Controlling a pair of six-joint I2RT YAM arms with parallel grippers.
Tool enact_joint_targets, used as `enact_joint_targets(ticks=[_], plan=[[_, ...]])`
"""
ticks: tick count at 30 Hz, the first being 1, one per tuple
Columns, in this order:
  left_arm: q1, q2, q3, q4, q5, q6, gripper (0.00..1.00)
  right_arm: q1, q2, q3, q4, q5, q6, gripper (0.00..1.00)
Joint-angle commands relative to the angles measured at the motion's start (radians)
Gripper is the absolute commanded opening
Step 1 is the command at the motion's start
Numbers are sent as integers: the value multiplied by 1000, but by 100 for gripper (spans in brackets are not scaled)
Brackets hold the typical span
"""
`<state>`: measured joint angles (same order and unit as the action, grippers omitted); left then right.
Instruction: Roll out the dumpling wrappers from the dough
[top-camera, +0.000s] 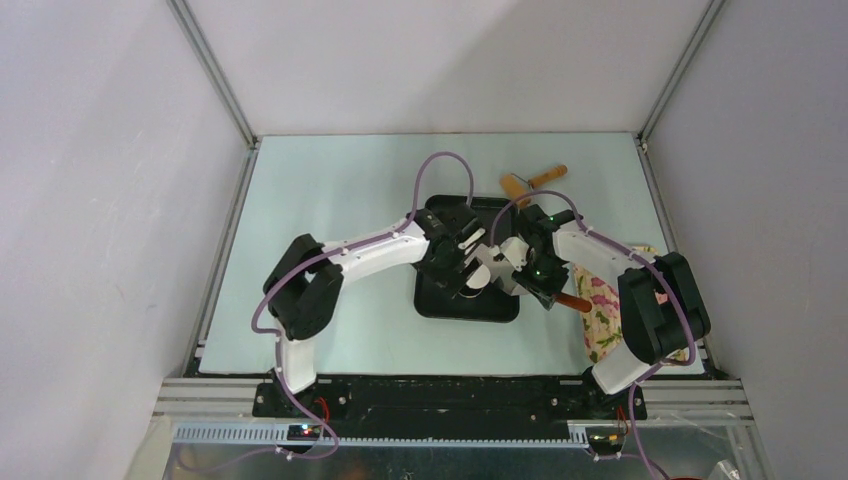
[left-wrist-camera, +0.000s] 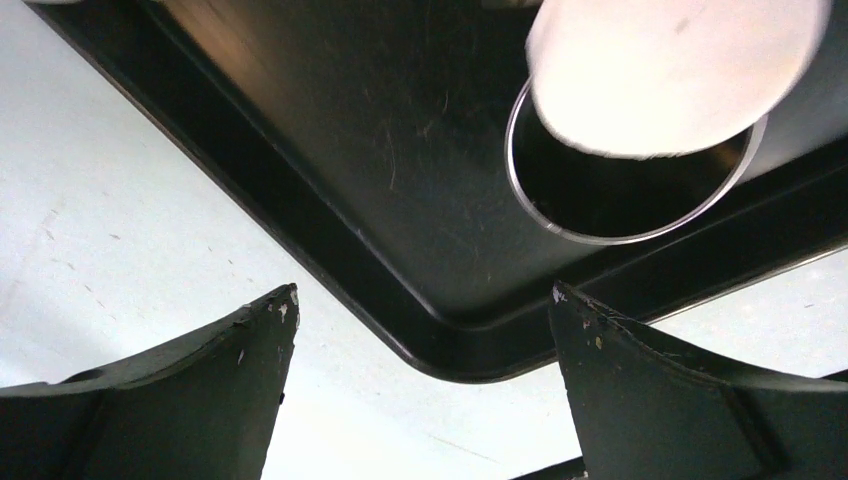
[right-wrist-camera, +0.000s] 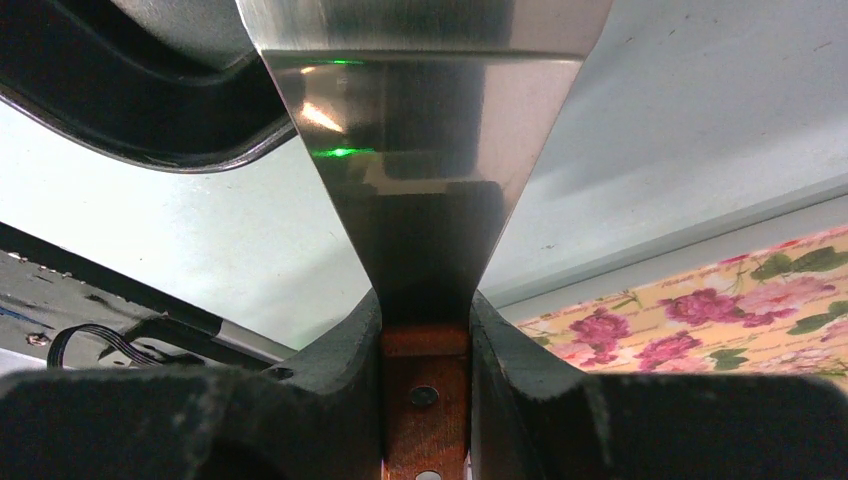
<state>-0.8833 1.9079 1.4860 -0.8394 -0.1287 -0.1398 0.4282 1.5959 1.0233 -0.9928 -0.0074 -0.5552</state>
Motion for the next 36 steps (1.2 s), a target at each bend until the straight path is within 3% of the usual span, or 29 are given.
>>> enact_joint_targets(ticks=[1, 7, 11, 19, 22, 25, 30, 36], plan=[[-4, -29, -56, 34, -16, 11, 98, 0, 12, 4, 0, 7, 3, 0], [-9, -98, -148, 145, -8, 72, 100, -6, 16, 3, 6, -18, 1, 0], [13, -172, -183, 252, 115, 229, 91, -23, 14, 3, 8, -34, -5, 0], [28, -274, -164, 227, 426, 772, 89, -45, 0, 10, 2, -83, -17, 0], [2, -319, -261, 208, 473, 953, 85, -45, 2, 11, 2, -88, -16, 0], [-60, -324, -329, 203, 422, 1135, 80, -45, 10, 11, 2, -92, -8, 0], [-112, -239, -300, 215, 334, 1187, 56, -42, 12, 10, 0, -93, -1, 0], [-112, -258, -316, 283, 346, 1196, 55, -44, 2, 10, -4, -103, -1, 0]])
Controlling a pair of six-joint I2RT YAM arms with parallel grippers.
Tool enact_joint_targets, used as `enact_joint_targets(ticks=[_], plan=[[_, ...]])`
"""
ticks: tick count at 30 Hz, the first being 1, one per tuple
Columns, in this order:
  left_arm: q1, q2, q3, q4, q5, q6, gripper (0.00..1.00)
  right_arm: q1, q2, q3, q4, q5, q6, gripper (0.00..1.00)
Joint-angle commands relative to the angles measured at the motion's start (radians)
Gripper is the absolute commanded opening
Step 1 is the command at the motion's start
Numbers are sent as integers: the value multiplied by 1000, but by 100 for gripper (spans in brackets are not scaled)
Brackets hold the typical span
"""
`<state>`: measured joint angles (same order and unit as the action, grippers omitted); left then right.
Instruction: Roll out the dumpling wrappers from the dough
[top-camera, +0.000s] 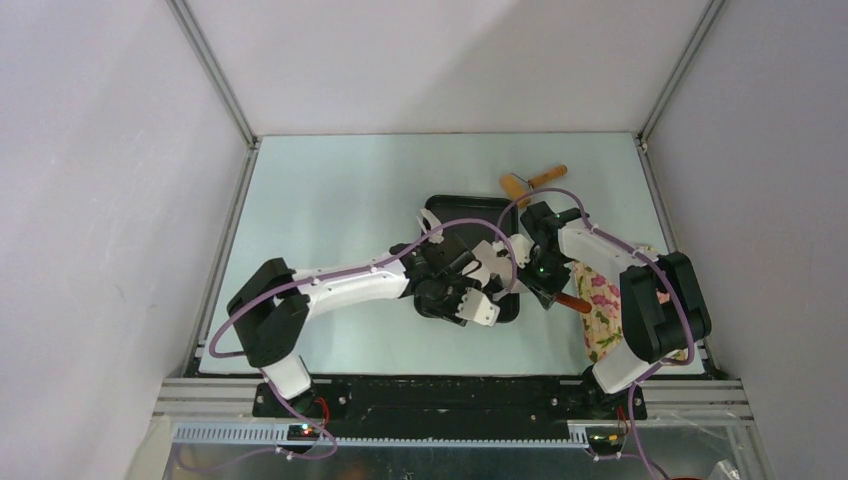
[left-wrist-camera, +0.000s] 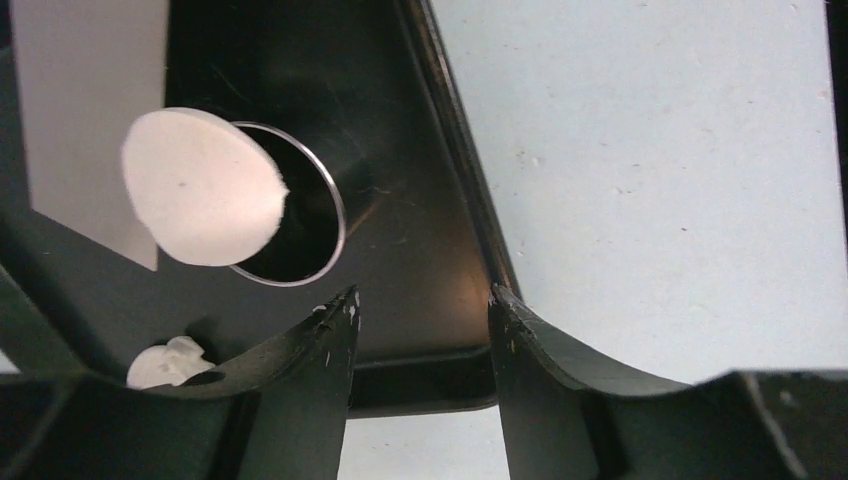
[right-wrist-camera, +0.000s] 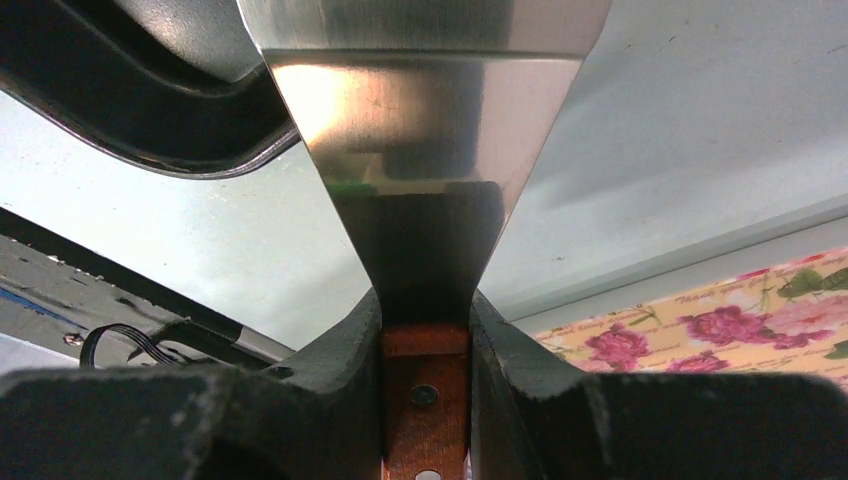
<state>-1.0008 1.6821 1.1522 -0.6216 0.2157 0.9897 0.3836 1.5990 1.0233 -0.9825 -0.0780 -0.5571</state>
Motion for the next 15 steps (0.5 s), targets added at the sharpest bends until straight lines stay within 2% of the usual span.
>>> enact_joint_targets(ticks=[1, 10, 15], plan=[[6, -31, 17, 66, 1, 67, 55, 0, -1, 10, -13, -32, 0, 0], [5, 35, 63, 65, 12, 84, 52, -2, 0, 10, -9, -32, -5, 0], [5, 79, 101, 66, 16, 83, 45, -12, -3, 9, -11, -21, -9, 0]])
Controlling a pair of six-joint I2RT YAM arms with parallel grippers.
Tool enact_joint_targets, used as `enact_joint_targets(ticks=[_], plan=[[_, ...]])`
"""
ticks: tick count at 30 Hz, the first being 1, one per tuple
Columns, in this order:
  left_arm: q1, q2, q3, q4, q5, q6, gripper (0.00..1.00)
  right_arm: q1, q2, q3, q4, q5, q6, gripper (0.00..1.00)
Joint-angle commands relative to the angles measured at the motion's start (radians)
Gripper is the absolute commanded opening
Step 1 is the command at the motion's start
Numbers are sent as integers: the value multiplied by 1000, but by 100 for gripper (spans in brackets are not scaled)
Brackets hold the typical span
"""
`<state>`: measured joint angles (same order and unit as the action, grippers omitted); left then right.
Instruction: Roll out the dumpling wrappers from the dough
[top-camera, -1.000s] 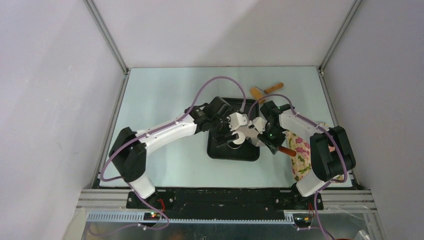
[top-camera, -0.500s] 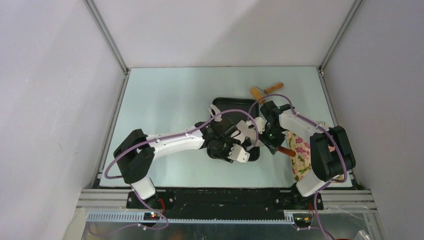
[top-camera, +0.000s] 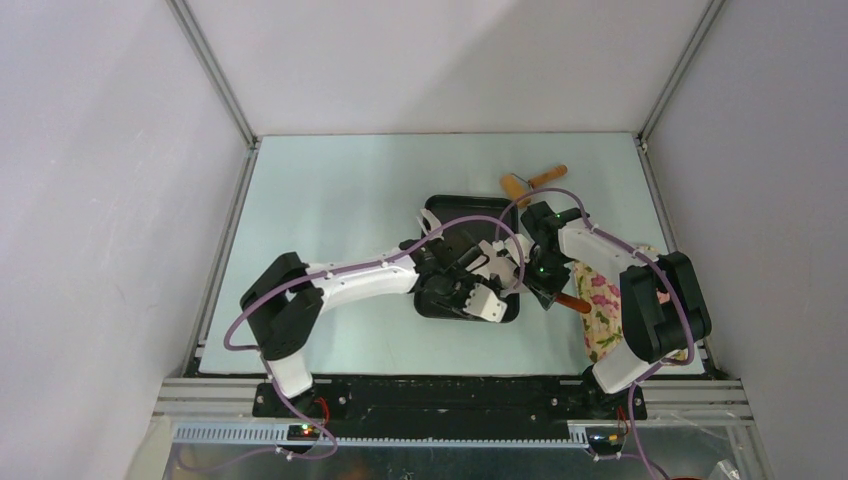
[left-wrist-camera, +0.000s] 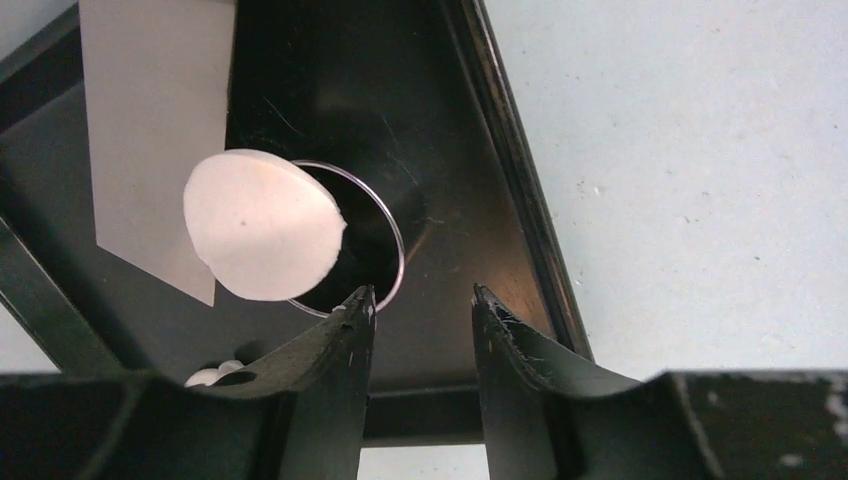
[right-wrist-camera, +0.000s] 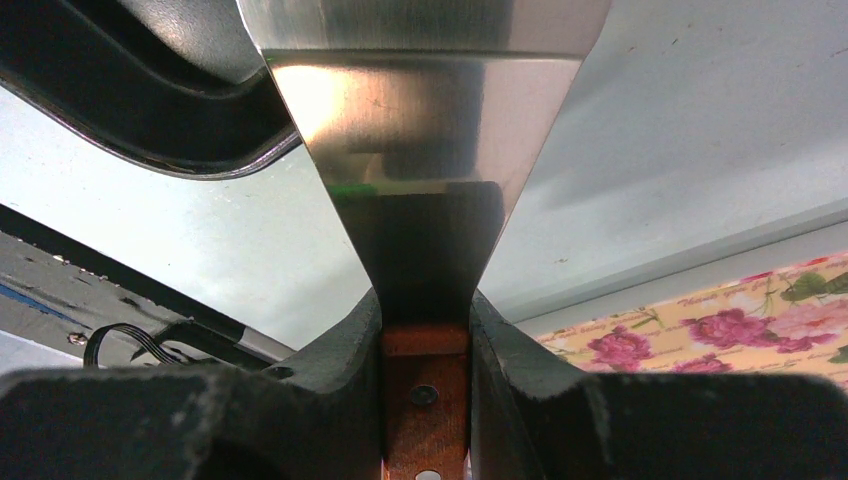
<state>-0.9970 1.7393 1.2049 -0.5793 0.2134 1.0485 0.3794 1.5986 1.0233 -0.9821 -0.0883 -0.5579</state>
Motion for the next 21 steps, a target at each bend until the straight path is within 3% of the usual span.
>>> enact_joint_targets(ticks=[1, 15, 21], plan=[[0, 27, 52, 23, 18, 25, 44, -8, -4, 10, -12, -10, -8, 0], [2, 85, 67, 22, 16, 41, 30, -8, -19, 9, -19, -21, -8, 0], [1, 109, 82, 23, 9, 26, 12, -8, -19, 10, -24, -16, -11, 0]])
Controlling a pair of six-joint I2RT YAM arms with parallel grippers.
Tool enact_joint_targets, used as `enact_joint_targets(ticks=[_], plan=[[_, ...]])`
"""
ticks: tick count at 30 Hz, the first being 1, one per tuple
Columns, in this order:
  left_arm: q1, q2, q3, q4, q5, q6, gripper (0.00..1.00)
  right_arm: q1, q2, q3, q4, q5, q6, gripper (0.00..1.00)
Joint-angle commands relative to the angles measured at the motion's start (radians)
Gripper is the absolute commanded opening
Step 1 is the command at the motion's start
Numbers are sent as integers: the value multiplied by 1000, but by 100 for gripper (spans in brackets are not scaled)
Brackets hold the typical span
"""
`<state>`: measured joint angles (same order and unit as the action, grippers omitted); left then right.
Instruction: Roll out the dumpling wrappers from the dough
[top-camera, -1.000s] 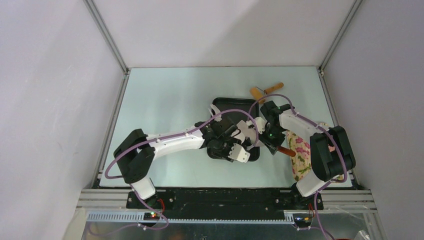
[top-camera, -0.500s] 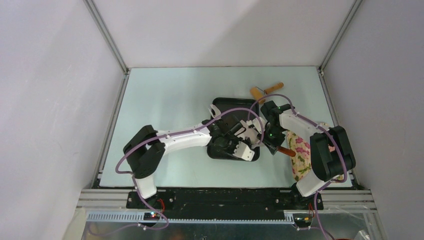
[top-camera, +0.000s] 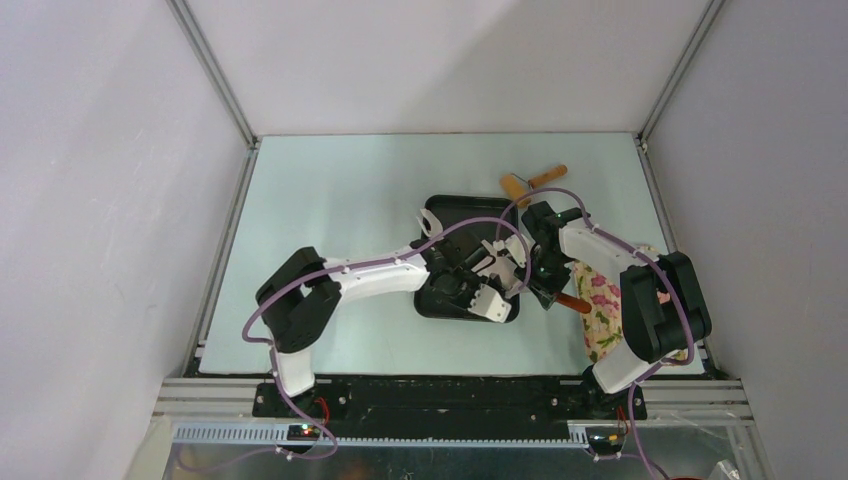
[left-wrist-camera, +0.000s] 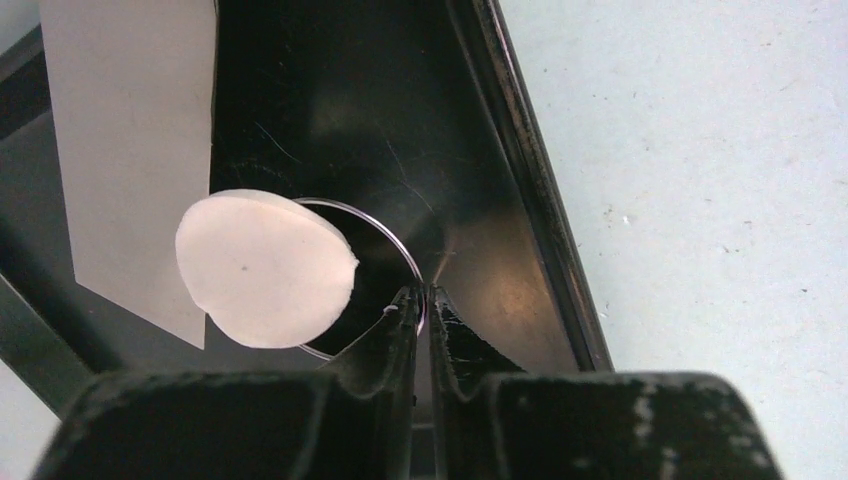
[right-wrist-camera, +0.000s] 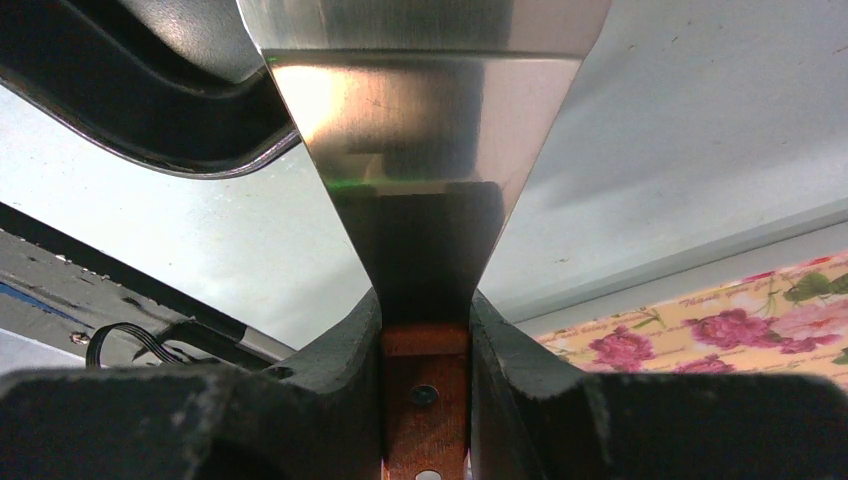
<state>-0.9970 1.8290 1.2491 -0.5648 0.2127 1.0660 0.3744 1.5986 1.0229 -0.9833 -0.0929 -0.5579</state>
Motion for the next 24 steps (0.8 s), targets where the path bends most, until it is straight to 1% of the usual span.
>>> enact_joint_targets(ticks=[1, 3, 5, 18, 24], plan=[[1, 22, 39, 7, 10, 6, 7, -3, -19, 10, -23, -9, -12, 0], [1, 25, 43, 7, 8, 1, 1, -3, -16, 10, -22, -3, -14, 0], [1, 24, 44, 8, 10, -3, 0, -3, -14, 10, -22, 5, -13, 0], [4, -20, 82, 7, 4, -44, 0, -3, 17, 11, -15, 33, -13, 0], [4, -41, 77, -7, 5, -44, 0, 22, 40, 11, -10, 48, -12, 0]])
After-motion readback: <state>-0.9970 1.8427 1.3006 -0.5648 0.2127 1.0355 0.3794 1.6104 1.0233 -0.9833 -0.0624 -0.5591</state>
